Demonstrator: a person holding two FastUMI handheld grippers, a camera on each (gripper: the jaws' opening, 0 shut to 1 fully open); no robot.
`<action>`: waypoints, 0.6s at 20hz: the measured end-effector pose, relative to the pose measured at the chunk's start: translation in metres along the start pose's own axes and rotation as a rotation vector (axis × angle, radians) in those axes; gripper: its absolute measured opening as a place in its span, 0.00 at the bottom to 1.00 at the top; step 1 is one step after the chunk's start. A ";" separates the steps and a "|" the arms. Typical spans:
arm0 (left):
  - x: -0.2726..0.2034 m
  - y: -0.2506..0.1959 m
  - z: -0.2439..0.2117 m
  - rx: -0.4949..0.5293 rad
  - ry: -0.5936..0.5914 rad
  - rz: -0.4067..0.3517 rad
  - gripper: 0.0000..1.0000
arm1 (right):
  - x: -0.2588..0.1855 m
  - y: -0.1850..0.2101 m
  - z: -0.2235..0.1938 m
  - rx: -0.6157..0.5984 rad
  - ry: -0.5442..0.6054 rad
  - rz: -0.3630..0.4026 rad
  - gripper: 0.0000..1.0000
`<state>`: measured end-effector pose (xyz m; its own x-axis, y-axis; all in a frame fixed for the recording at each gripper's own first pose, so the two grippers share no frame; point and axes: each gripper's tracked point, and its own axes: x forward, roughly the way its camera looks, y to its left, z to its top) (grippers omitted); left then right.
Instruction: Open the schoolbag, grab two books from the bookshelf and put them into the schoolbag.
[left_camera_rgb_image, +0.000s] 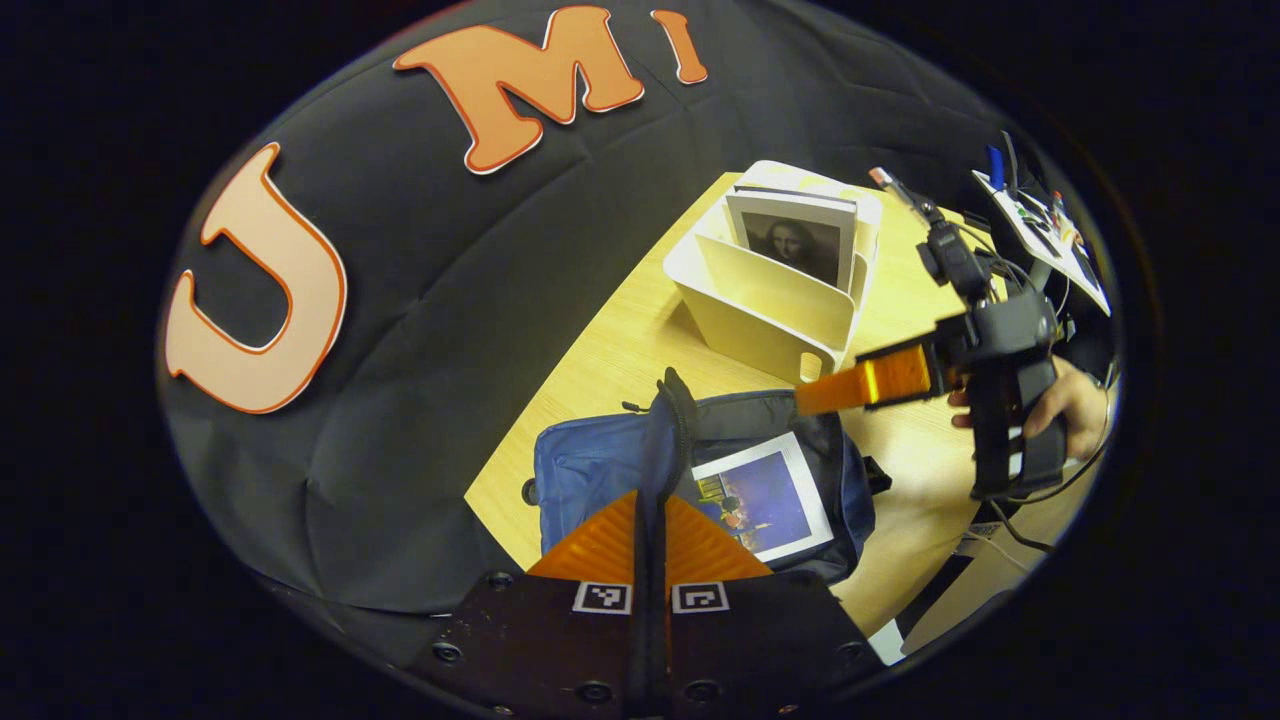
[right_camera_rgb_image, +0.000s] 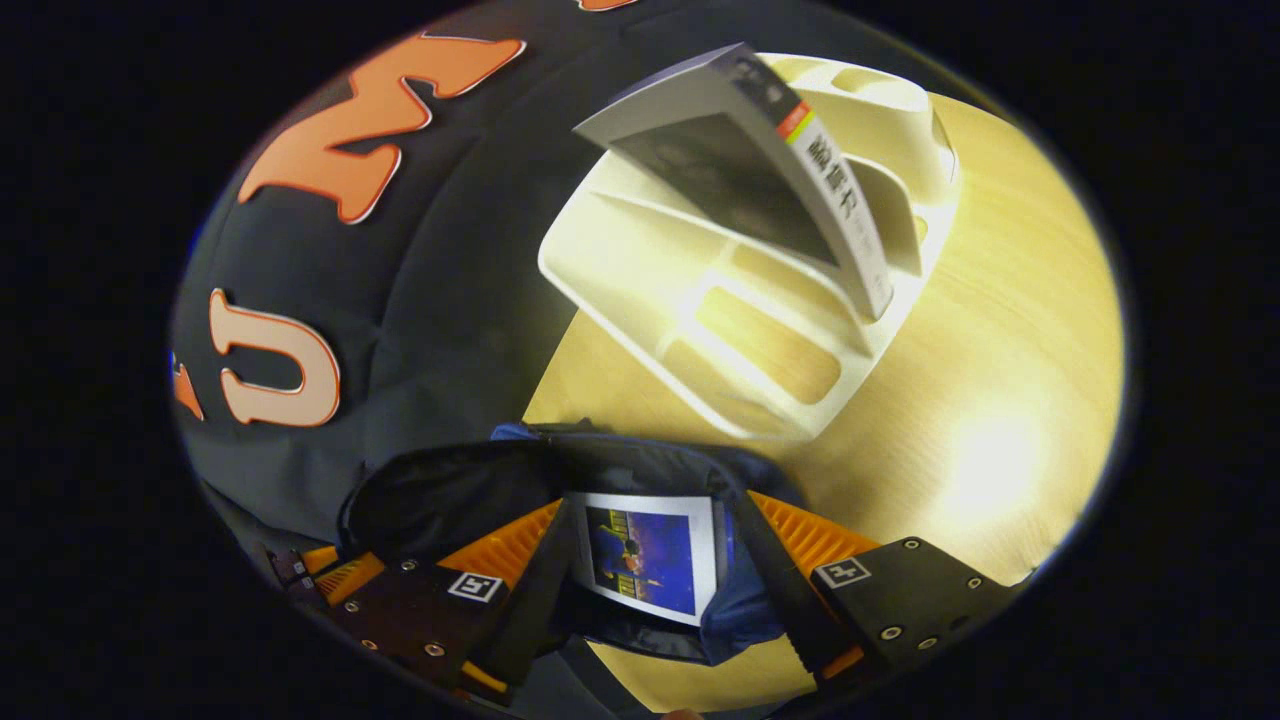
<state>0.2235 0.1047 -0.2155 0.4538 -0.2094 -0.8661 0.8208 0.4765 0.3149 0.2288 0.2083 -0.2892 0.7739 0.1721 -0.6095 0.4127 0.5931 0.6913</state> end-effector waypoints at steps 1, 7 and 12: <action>0.001 -0.002 0.000 -0.004 0.000 -0.003 0.00 | -0.007 -0.009 0.009 -0.004 -0.004 -0.009 0.97; 0.008 -0.008 -0.001 -0.012 -0.001 -0.019 0.01 | -0.056 -0.070 0.053 -0.145 -0.002 -0.144 0.97; 0.010 -0.011 -0.002 -0.018 0.003 -0.031 0.01 | -0.105 -0.082 0.100 -0.367 0.024 -0.243 0.97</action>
<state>0.2184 0.0993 -0.2285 0.4273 -0.2222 -0.8764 0.8281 0.4851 0.2808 0.1614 0.0625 -0.2431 0.6625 0.0085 -0.7491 0.3797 0.8582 0.3456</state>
